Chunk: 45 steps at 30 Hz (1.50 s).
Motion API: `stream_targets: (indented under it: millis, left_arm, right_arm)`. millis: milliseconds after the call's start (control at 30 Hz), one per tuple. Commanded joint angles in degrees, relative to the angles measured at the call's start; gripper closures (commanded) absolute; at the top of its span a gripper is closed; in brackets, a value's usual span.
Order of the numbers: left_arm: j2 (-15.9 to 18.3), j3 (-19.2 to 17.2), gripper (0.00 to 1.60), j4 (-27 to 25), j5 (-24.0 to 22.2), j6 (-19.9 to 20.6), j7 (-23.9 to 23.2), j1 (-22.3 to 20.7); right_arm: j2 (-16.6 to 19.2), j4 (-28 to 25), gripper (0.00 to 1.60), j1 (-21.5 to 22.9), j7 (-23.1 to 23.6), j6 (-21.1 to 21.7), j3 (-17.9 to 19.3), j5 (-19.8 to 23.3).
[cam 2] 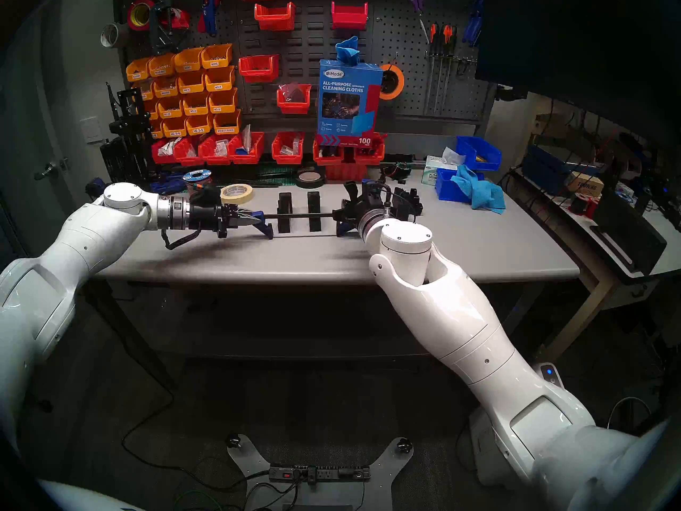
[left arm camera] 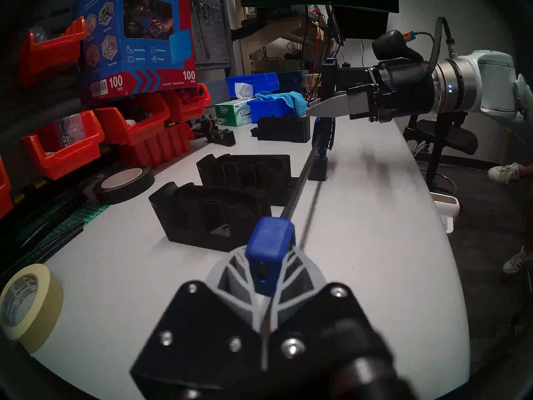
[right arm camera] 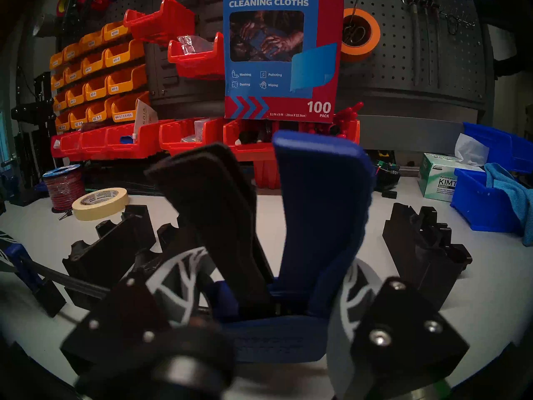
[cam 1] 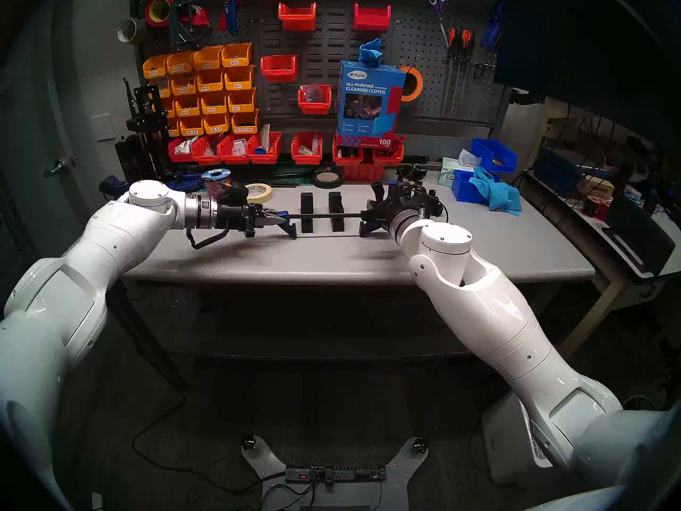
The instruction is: Clamp the two 3D printed pieces together with the clamp
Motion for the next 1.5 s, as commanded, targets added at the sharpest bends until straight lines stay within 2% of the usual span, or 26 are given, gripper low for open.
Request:
stream_targets:
  millis: [0, 567, 1067, 1467]
  left_arm:
    - [-1.81, -0.37, 1.6, 1.62, 0.71, -0.79, 1.51, -3.01]
    - [-7.44, 0.67, 1.6, 11.88, 5.12, -3.8, 3.91, -7.11]
    - [-11.46, 1.84, 1.6, 21.16, 6.56, -7.65, 2.16, -10.58]
    - [-13.54, 2.2, 1.6, 25.7, 6.82, -9.44, 1.36, -12.35]
  right_arm:
    - [-1.76, 0.68, 1.6, 3.16, 1.9, -1.27, -1.07, -0.57]
    - [-1.92, 2.91, 1.6, 5.53, 2.63, -2.22, -1.01, -1.21]
    - [-3.14, 6.66, 1.6, 6.25, 3.74, -2.93, -1.32, -1.09]
    - [-4.03, 8.99, 1.6, 6.49, 3.76, -3.96, -1.13, -1.09]
